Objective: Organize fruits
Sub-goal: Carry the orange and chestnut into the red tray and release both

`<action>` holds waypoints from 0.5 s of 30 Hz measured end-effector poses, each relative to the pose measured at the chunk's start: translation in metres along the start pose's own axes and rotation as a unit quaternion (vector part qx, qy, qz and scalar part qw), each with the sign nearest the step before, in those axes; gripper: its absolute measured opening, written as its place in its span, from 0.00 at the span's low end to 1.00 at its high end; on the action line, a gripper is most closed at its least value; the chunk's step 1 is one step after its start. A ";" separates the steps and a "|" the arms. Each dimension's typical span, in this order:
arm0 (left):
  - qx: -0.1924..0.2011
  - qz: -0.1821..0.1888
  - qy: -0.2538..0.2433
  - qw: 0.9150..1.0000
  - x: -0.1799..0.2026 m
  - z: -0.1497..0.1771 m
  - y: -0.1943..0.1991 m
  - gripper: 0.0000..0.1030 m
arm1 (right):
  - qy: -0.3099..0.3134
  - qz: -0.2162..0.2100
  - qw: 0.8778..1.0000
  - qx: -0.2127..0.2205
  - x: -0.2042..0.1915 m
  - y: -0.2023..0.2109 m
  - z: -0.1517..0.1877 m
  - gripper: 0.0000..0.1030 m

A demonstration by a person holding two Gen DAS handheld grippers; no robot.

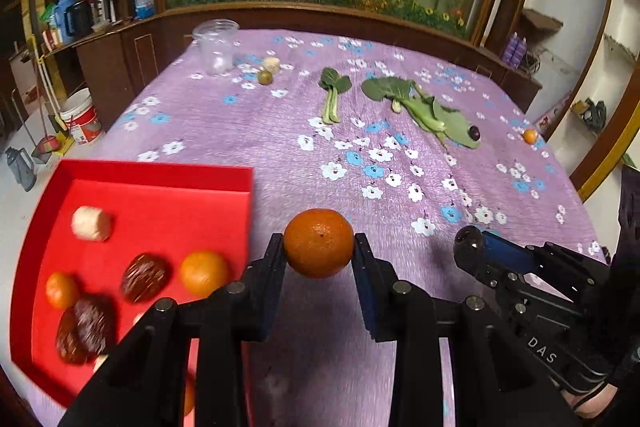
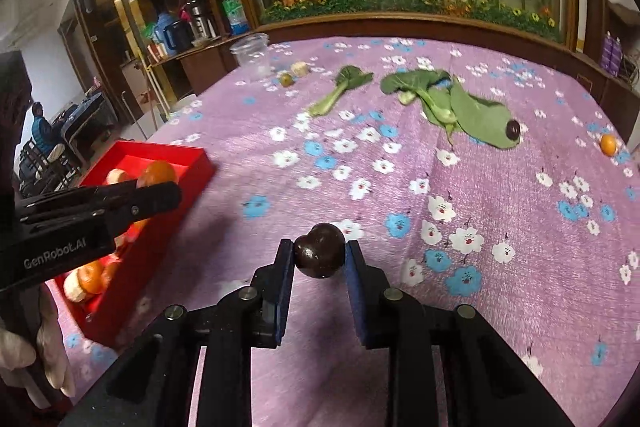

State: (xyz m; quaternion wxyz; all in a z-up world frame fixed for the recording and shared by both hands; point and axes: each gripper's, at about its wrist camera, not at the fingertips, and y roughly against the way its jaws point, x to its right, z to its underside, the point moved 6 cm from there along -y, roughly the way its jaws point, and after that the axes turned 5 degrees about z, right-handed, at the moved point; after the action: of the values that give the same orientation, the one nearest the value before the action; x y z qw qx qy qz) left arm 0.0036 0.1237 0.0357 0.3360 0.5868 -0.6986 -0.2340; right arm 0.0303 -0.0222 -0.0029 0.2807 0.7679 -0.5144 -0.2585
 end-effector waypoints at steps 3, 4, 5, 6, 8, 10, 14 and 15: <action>0.012 0.001 0.017 1.000 -0.011 0.007 0.020 0.31 | 0.013 -0.006 1.000 0.010 -0.018 0.014 0.000 0.27; 0.016 0.002 0.022 1.000 -0.014 0.008 0.025 0.31 | 0.017 -0.008 1.000 0.012 -0.023 0.017 0.000 0.27; 0.019 0.002 0.029 0.999 -0.019 0.011 0.031 0.31 | 0.023 -0.011 1.000 0.014 -0.031 0.022 0.000 0.27; 0.023 0.000 0.037 0.999 -0.024 0.013 0.037 0.31 | 0.028 -0.012 0.999 0.016 -0.037 0.025 0.000 0.27; 0.030 -0.004 0.049 0.998 -0.033 0.017 0.046 0.31 | 0.040 -0.015 0.999 0.019 -0.051 0.031 0.002 0.27; 0.037 -0.008 0.060 0.997 -0.043 0.020 0.055 0.31 | 0.052 -0.018 0.998 0.022 -0.065 0.036 0.002 0.27; 0.054 -0.028 0.074 0.995 -0.063 0.028 0.072 0.31 | 0.075 -0.027 0.997 0.024 -0.094 0.042 0.003 0.27; 0.056 -0.032 0.077 0.995 -0.067 0.030 0.076 0.31 | 0.080 -0.029 0.996 0.024 -0.100 0.044 0.004 0.27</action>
State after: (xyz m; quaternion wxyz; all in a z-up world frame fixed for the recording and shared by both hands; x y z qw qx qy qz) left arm -0.0629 0.2021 0.0575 0.3473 0.6429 -0.6638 -0.1592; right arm -0.0340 0.0574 0.0358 0.2948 0.8073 -0.4741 -0.1916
